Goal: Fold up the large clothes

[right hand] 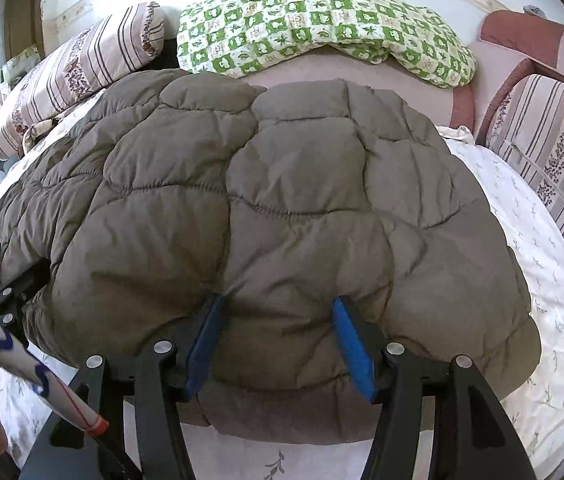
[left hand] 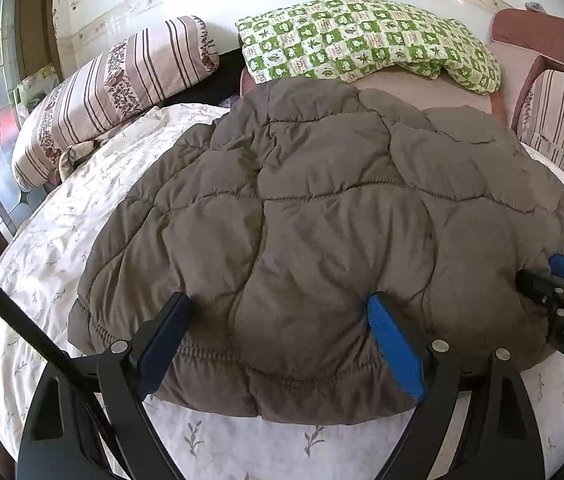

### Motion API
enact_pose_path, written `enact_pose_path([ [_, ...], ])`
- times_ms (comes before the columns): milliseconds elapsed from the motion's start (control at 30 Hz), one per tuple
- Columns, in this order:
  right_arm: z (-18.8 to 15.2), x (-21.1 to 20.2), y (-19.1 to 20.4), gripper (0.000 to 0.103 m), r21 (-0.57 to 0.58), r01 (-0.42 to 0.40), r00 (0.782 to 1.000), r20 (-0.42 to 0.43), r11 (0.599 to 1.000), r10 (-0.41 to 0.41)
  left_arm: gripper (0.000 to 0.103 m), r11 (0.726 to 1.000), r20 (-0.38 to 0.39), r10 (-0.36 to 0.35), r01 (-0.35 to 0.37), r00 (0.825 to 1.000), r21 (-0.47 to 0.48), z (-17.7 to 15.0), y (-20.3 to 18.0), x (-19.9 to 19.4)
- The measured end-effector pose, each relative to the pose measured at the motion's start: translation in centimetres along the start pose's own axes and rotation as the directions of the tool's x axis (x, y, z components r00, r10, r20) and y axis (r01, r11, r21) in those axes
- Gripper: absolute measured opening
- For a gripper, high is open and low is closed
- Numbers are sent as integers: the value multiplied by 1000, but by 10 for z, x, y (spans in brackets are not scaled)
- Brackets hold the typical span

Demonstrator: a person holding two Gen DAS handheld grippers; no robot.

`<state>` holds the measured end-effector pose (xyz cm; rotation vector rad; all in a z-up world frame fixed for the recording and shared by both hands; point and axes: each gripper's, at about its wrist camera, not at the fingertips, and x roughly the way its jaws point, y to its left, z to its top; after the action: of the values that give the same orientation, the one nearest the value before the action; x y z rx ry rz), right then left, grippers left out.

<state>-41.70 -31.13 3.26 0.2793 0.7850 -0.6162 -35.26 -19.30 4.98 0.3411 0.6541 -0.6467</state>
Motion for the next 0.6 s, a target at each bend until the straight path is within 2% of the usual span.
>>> enact_pose_path([
  [167, 1, -22, -12, 63, 50, -22, 998, 55, 999, 19, 89, 1000, -9, -13, 13, 1000, -11, 1, 2, 0],
  [267, 1, -36, -30, 63, 91, 40, 993, 104, 995, -49, 89, 1000, -11, -15, 15, 1000, -7, 1, 2, -1],
  [333, 0, -36, -48, 63, 144, 123, 987, 85, 982, -137, 89, 1000, -11, -14, 14, 1000, -7, 1, 2, -1],
  [367, -1, -34, -55, 63, 166, 137, 986, 68, 977, -150, 90, 1000, -11, -14, 14, 1000, -8, 1, 2, -1],
  [467, -8, -21, -75, 63, 239, 121, 993, -16, 963, -121, 90, 1000, -12, -14, 14, 1000, -9, 1, 2, -1],
  [600, -9, -14, -70, 66, 216, 135, 991, -36, 967, -130, 90, 1000, -12, -9, 9, 1000, -4, 0, 3, -1],
])
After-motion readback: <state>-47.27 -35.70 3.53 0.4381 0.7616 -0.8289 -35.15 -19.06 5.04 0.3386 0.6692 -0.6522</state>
